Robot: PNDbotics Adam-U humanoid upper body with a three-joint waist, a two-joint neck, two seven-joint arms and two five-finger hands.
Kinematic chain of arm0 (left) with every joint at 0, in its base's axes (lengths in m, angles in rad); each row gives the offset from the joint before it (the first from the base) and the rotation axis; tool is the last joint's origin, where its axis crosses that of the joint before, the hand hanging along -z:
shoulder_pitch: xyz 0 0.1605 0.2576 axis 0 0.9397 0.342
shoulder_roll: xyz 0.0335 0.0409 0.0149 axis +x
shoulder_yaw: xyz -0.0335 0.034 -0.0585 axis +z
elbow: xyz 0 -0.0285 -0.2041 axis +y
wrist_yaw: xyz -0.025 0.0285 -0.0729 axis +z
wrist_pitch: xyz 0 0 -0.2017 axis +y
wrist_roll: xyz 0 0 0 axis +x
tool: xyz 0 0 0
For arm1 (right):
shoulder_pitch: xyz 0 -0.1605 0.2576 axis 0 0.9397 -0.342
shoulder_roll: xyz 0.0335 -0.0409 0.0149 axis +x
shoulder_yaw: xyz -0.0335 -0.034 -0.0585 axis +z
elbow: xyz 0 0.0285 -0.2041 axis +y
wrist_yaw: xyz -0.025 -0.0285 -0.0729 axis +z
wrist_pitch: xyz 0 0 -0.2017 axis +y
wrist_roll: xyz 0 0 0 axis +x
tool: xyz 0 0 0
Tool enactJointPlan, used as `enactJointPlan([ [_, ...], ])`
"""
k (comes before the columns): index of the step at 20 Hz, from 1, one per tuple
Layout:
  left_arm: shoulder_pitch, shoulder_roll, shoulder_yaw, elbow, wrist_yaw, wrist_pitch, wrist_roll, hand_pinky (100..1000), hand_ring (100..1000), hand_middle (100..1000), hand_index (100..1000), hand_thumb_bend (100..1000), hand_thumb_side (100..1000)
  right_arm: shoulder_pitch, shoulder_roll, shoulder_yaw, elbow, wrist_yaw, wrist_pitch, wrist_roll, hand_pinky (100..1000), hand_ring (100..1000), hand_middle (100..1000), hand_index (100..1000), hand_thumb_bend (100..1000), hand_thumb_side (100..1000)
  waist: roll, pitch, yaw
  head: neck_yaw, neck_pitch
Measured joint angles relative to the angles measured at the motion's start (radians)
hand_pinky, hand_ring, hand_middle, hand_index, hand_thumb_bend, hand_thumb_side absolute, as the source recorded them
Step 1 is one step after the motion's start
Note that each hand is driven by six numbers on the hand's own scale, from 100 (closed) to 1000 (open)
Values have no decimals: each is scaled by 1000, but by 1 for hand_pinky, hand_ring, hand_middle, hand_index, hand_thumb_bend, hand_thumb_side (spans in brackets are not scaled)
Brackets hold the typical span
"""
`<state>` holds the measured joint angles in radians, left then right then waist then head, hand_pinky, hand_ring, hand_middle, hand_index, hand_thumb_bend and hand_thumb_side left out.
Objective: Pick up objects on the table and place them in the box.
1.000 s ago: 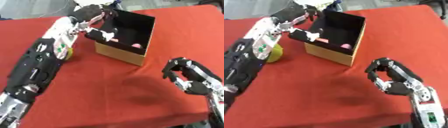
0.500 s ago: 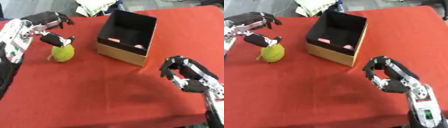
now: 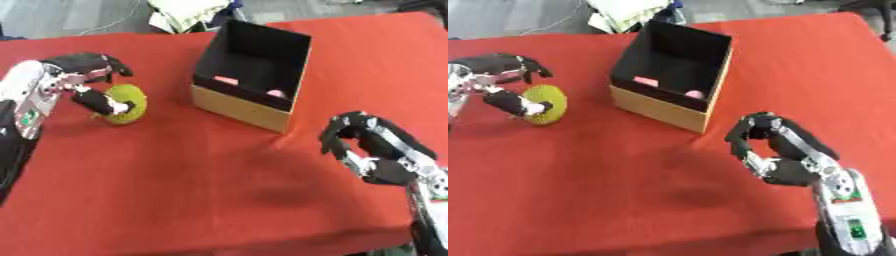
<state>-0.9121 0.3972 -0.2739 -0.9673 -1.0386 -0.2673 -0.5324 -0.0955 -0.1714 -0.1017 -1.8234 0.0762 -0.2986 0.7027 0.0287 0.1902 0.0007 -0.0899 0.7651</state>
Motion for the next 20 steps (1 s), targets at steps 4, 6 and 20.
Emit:
enactJointPlan([
  [4, 4, -17, 6, 33, -46, -12, 38, 643, 608, 689, 838, 317, 347, 0, 0, 0, 0, 0, 0, 0, 520, 499, 462, 631, 100, 470, 0, 0, 0, 0, 0],
  [6, 4, -24, 8, 41, -61, -10, 68, 606, 560, 617, 785, 286, 210, 0, 0, 0, 0, 0, 0, 0, 520, 499, 462, 631, 100, 470, 0, 0, -1, 0, 0],
  [20, -52, -37, 4, -169, 136, 45, 176, 537, 458, 448, 650, 100, 166, 2, 0, 0, 0, 0, -1, 0, 520, 500, 462, 631, 100, 470, -1, -4, -2, 0, 0],
])
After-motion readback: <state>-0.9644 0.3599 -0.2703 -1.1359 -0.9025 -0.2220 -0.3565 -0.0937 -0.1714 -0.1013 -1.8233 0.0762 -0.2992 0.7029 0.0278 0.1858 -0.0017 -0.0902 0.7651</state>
